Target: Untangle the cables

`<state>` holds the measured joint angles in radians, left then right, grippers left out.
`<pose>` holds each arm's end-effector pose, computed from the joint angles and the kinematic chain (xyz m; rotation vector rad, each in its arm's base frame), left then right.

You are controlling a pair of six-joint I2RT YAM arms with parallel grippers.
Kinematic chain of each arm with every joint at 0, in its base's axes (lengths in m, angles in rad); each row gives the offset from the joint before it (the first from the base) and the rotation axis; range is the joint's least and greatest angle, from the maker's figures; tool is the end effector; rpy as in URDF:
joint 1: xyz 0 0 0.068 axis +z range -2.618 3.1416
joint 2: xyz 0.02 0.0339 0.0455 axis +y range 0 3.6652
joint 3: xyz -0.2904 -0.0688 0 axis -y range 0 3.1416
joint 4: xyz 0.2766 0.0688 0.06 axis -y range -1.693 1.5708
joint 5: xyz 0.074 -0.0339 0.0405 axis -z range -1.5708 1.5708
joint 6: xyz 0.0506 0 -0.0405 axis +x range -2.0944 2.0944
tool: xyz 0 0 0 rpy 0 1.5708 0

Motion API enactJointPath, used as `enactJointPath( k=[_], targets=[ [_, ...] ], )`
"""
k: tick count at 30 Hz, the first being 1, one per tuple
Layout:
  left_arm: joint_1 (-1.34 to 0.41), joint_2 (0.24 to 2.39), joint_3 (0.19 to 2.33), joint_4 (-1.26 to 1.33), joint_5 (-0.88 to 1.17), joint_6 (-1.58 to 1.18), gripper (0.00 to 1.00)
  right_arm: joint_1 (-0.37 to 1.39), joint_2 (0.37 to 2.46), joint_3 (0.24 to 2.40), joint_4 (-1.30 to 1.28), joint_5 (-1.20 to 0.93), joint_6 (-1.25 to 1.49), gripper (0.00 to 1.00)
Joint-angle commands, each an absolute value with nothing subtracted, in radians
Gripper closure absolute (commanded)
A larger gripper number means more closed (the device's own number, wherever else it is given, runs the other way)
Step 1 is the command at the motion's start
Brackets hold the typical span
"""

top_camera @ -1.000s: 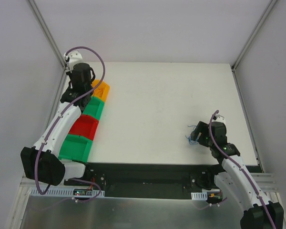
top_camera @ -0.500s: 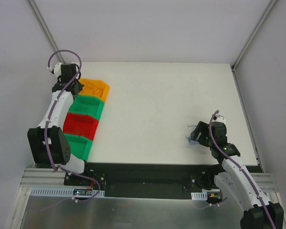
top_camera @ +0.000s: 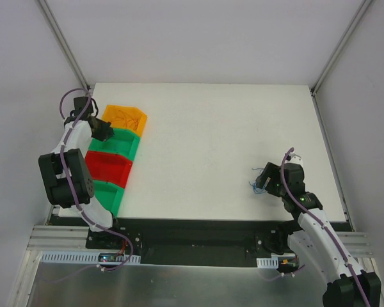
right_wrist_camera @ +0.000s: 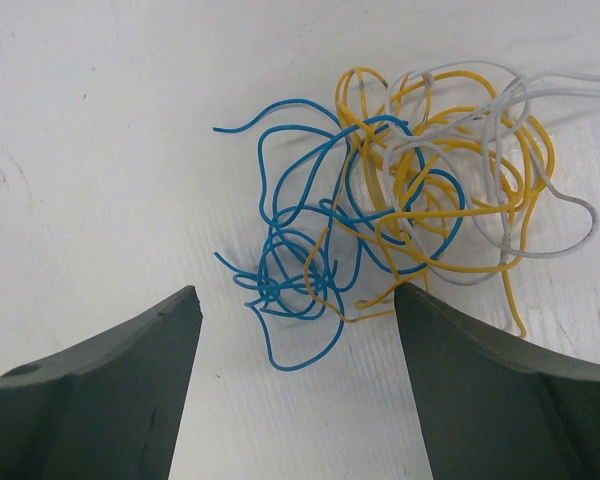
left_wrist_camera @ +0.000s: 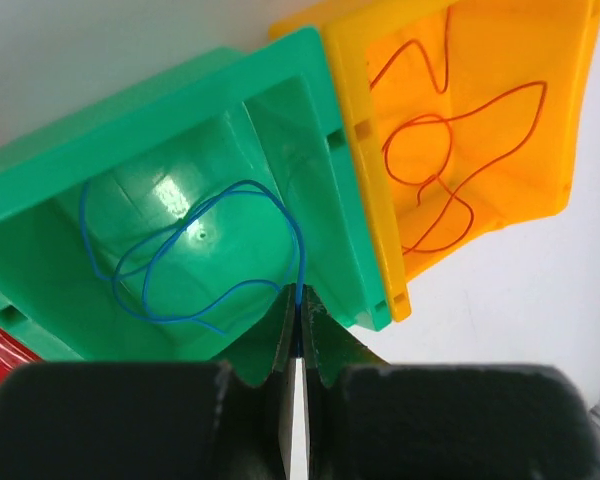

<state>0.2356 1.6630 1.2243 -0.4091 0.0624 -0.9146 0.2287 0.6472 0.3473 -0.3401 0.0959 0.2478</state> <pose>0.3946 0.0915 0.2461 -1.3099 2.0741 -0.3811 0.1667 0.0338 0.1899 0.0744 2.2107 0.1590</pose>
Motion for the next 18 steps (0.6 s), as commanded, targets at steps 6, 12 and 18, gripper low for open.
enactJointPath(
  k=[6, 12, 18],
  targets=[
    [0.230, 1.574, 1.190, -0.426, 0.092, -1.031, 0.63, 0.225, 0.647, 0.345, -0.311, 0.087, 0.233, 0.19],
    [0.229, 1.516, 1.207, -0.428, 0.087, -1.009, 0.23, 0.225, 0.650, 0.345, -0.313, 0.089, 0.233, 0.19],
    [0.210, 1.477, 1.246, -0.426, 0.132, -0.976, 0.18, 0.224, 0.676, 0.354, -0.313, 0.089, 0.232, 0.19]
  ],
)
